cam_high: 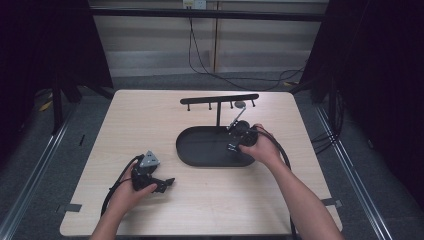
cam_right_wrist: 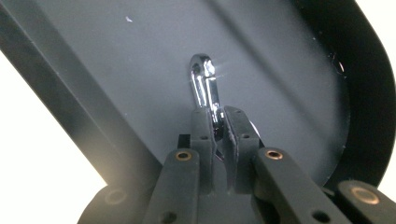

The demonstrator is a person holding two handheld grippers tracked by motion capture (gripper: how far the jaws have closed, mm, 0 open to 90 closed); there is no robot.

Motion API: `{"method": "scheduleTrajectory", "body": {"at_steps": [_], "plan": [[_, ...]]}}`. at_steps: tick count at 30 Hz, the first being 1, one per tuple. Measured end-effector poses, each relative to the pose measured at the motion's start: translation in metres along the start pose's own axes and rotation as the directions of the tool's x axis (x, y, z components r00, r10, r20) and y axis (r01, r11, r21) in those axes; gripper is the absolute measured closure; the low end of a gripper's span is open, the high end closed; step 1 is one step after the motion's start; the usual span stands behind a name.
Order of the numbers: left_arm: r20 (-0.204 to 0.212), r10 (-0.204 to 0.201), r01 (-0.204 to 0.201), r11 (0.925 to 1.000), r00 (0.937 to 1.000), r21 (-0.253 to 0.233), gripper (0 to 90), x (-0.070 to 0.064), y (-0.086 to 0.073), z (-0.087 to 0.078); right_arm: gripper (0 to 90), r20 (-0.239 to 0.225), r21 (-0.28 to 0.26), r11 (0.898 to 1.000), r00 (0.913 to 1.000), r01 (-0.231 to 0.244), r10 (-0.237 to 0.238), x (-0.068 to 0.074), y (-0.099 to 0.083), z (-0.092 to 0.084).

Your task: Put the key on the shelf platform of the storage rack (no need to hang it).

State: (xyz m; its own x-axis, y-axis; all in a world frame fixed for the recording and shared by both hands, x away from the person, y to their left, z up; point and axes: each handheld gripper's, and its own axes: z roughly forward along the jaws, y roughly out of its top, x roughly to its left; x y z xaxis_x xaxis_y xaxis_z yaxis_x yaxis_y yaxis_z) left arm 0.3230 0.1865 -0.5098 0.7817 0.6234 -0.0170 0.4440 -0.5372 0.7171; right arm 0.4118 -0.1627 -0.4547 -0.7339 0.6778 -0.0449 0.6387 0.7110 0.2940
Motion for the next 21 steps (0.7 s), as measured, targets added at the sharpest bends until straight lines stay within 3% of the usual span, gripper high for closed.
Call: {"method": "scheduleTrajectory", "body": {"at_steps": [21], "plan": [[-0.001, 0.001, -0.001, 1.0000, 1.0000, -0.001, 9.8, 0.0000, 0.0001, 0.0001, 82.6, 0.024, -0.009, 1.000, 0.9995, -0.021, 0.022, -0.0031, -0.0007, 0.0061]]}}
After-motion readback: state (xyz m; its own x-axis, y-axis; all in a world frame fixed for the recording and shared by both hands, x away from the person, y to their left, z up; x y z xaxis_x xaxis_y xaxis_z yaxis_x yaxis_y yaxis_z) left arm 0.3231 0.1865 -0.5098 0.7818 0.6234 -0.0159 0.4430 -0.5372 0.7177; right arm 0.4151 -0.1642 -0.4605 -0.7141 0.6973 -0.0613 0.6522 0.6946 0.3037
